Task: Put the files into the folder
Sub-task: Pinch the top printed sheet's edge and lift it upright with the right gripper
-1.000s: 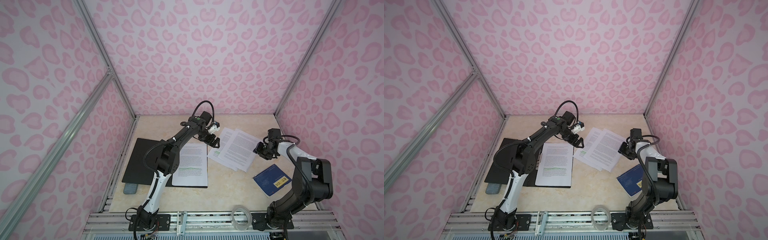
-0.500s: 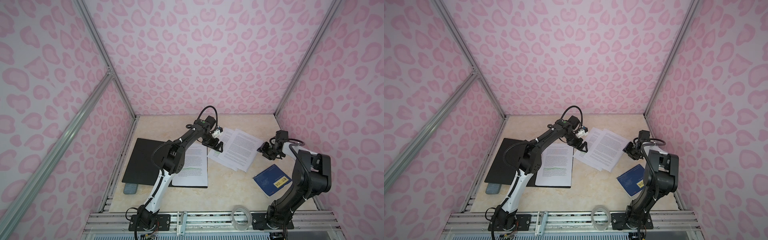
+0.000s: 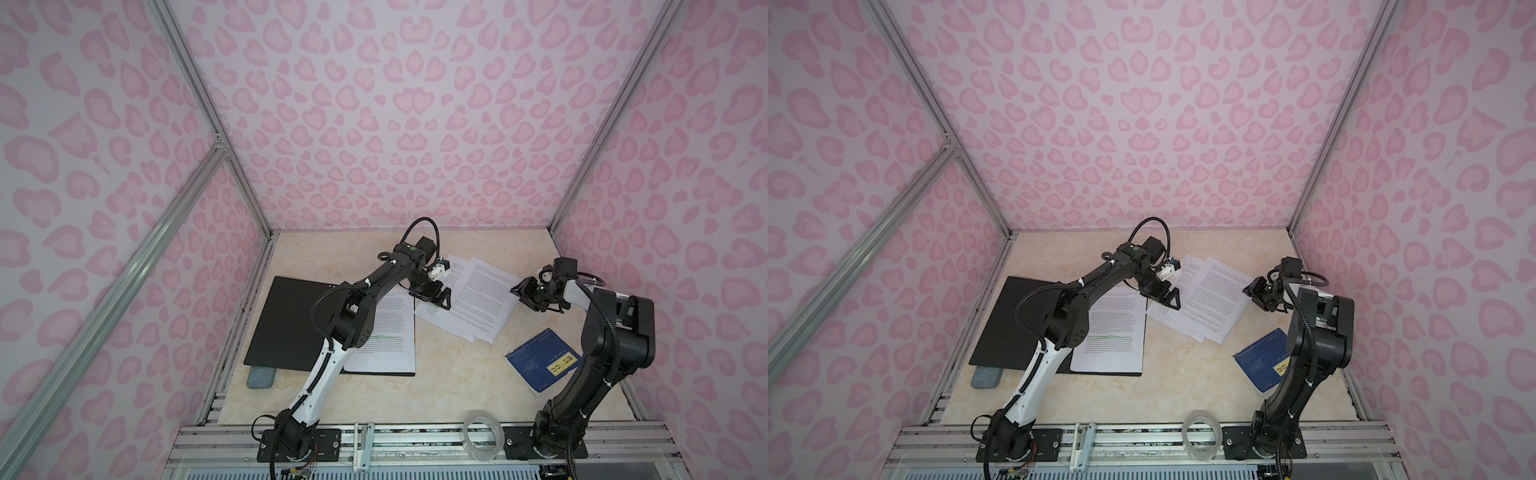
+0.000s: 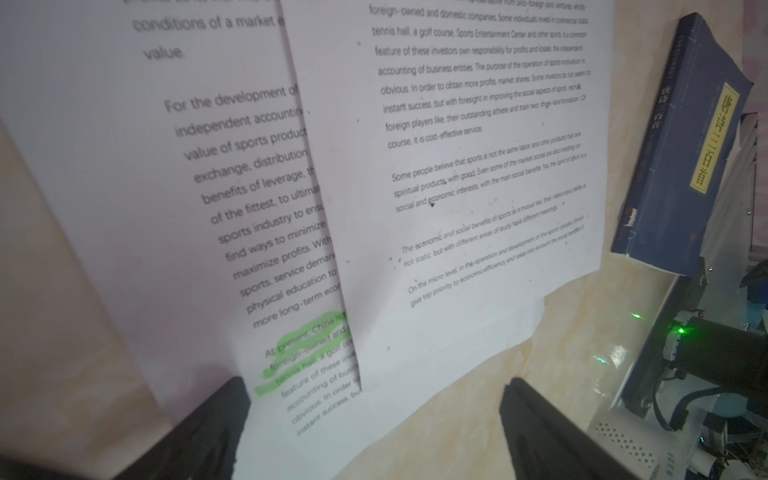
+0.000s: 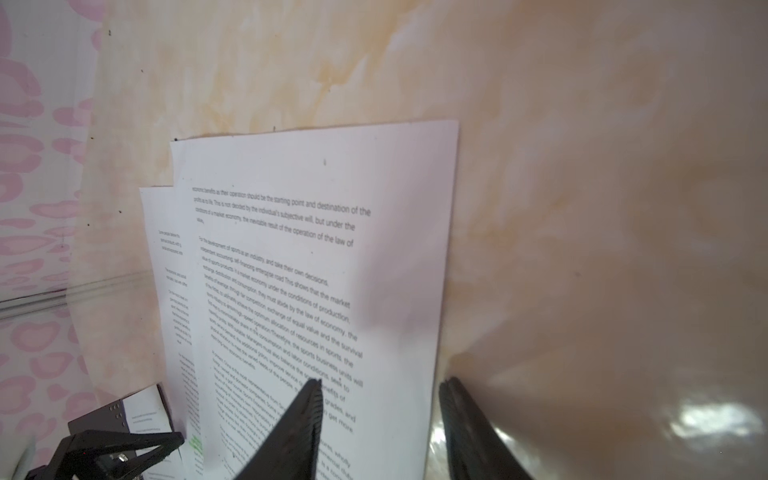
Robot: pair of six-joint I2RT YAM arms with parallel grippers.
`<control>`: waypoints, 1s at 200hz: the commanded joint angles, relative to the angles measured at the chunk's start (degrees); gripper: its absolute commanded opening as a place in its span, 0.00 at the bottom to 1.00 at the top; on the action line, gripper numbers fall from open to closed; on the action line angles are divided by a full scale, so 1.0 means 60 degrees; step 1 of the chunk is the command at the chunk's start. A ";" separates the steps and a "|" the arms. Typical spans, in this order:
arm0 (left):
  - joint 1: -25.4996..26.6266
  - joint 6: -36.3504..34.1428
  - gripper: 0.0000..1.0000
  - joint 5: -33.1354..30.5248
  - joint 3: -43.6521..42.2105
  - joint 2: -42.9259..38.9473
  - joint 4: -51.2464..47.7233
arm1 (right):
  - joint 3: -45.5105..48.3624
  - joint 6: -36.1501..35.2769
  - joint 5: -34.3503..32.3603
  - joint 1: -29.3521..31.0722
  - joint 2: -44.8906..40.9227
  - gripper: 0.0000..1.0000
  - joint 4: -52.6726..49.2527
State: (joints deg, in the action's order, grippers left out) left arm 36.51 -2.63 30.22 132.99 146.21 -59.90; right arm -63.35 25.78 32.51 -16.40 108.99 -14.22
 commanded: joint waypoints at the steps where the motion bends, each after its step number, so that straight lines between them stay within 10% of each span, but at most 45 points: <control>1: 0.0038 0.0131 0.98 0.0299 0.0137 0.0114 -0.0080 | 0.0072 0.0165 -0.0343 -0.0005 0.0382 0.50 -0.0410; 200: 0.0184 0.0787 0.98 0.1335 0.0306 0.0209 -0.0110 | -0.0149 0.0504 0.1926 0.0112 0.0009 0.48 0.0069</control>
State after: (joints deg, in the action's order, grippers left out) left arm 37.67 1.50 36.88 134.37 147.79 -59.96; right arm -64.95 28.42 42.63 -16.05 109.89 -13.39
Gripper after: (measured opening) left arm 0.981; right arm 0.487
